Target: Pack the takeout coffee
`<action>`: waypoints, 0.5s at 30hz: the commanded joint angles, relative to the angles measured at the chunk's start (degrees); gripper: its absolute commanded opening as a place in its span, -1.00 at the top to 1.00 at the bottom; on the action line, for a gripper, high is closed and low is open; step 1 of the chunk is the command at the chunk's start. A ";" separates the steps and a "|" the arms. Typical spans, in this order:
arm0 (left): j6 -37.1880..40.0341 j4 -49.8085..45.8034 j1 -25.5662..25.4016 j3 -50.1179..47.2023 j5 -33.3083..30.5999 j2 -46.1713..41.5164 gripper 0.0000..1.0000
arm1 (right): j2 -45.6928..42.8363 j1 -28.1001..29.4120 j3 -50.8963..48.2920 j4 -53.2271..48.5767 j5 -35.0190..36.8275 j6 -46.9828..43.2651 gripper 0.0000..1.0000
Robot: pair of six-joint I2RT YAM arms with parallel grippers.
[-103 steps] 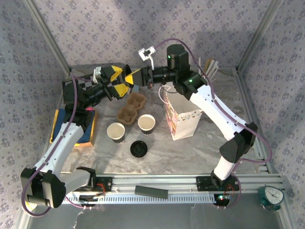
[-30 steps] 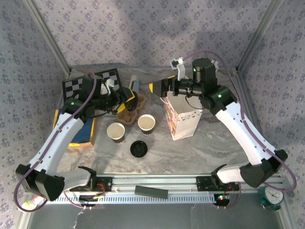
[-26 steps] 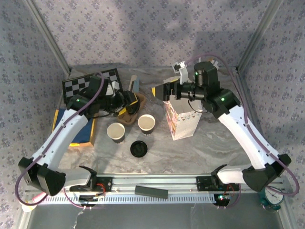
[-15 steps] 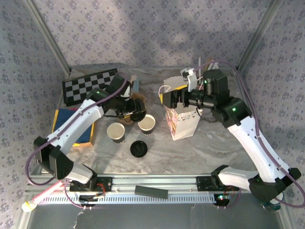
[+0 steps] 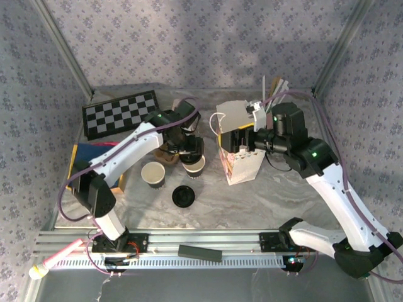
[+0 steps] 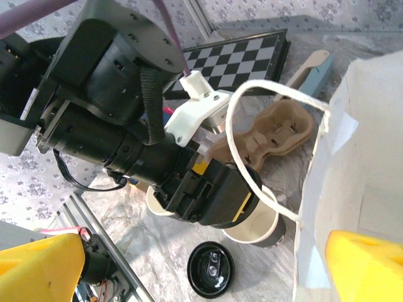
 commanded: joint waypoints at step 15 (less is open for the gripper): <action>4.03 -5.23 -3.25 4.38 -5.79 6.38 -0.48 | -0.77 -0.32 -2.76 -5.43 3.38 -1.82 -1.00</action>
